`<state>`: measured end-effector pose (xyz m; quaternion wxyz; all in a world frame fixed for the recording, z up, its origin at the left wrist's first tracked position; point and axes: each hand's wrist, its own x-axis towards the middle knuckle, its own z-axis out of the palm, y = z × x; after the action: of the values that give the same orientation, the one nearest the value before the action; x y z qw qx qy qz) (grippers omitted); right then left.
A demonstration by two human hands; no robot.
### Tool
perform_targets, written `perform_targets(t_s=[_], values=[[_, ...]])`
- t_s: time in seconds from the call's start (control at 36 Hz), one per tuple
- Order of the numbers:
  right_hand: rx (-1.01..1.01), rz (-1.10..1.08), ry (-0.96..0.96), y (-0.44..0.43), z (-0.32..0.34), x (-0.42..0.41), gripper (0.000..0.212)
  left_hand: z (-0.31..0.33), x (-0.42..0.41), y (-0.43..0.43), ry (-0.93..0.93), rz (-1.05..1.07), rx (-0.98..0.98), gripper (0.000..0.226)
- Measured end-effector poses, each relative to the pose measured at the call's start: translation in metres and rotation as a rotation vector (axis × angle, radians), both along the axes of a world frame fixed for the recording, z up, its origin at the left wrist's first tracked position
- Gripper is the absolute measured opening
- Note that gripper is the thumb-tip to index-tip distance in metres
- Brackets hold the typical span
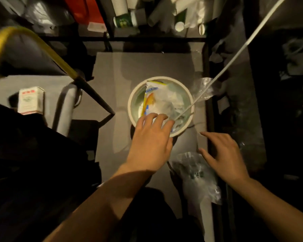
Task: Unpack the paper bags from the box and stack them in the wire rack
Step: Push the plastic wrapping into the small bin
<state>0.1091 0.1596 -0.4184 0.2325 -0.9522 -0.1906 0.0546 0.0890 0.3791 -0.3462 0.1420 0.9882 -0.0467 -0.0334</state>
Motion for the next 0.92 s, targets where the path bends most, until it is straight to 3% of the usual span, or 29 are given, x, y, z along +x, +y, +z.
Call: perform_targets(t_s=[0.22, 0.36, 0.53, 0.61, 0.72, 0.81, 0.86, 0.92], values=[[-0.085, -0.099, 0.05, -0.049, -0.119, -0.041, 0.059, -0.153, -0.024, -0.06, 0.111, -0.061, -0.04, 0.045], [-0.149, -0.175, 0.197, -0.067, -0.19, -0.071, 0.082, -0.236, -0.048, -0.096, 0.334, -0.093, -0.03, 0.056], [-0.231, -0.078, 0.265, -0.08, -0.267, -0.11, 0.1, -0.322, -0.07, -0.125, 0.563, -0.133, 0.021, 0.066], [-0.341, 0.061, 0.271, -0.087, -0.3, -0.13, 0.103, -0.355, -0.084, -0.136, 0.492, -0.193, 0.081, 0.07], [-0.49, 0.266, 0.217, -0.092, -0.333, -0.153, 0.109, -0.399, -0.108, -0.146, 0.531, -0.185, 0.143, 0.054], [-0.488, 0.271, 0.275, -0.087, -0.344, -0.158, 0.118, -0.412, -0.108, -0.152, 0.732, -0.287, 0.142, 0.041], [-0.476, 0.251, 0.338, -0.084, -0.348, -0.155, 0.122, -0.422, -0.107, -0.148, 0.68, -0.288, 0.15, 0.039], [-0.505, 0.255, 0.373, -0.077, -0.346, -0.148, 0.113, -0.43, -0.112, -0.143, 0.594, -0.233, 0.143, 0.041]])
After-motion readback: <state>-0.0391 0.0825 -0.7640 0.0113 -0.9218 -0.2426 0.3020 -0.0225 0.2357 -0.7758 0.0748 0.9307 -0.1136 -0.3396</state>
